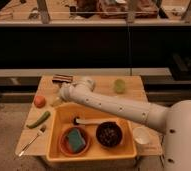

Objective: Place apple in plastic cup

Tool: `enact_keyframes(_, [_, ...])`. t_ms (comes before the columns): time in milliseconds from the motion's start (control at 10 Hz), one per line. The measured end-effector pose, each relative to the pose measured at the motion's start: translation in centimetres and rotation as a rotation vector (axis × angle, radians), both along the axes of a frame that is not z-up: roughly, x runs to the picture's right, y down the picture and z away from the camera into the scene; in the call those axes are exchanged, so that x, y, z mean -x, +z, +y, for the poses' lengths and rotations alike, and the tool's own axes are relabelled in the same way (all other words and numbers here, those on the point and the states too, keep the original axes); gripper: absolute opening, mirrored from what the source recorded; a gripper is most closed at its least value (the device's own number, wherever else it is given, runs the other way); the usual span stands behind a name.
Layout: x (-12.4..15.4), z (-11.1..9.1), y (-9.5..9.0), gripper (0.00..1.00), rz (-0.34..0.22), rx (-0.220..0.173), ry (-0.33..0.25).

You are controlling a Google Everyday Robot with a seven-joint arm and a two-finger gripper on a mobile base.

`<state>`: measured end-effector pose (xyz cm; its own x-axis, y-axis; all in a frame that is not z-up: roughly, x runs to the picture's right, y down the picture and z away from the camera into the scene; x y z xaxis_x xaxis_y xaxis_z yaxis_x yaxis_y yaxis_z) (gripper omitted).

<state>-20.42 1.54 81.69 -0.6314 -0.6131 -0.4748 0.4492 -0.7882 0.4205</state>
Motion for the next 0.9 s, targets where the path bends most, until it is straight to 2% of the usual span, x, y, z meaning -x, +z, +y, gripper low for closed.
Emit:
enact_keyframes(300, [2.0, -0.8, 0.5, 0.8, -0.017, -0.002, -0.041])
enact_keyframes(500, [5.6, -1.2, 1.3, 0.8, -0.032, 0.011, -0.089])
enact_keyframes(700, [7.5, -1.5, 2.2, 0.8, -0.041, 0.02, -0.115])
enact_keyframes(900, [8.5, -0.8, 4.0, 0.8, -0.035, 0.029, -0.101])
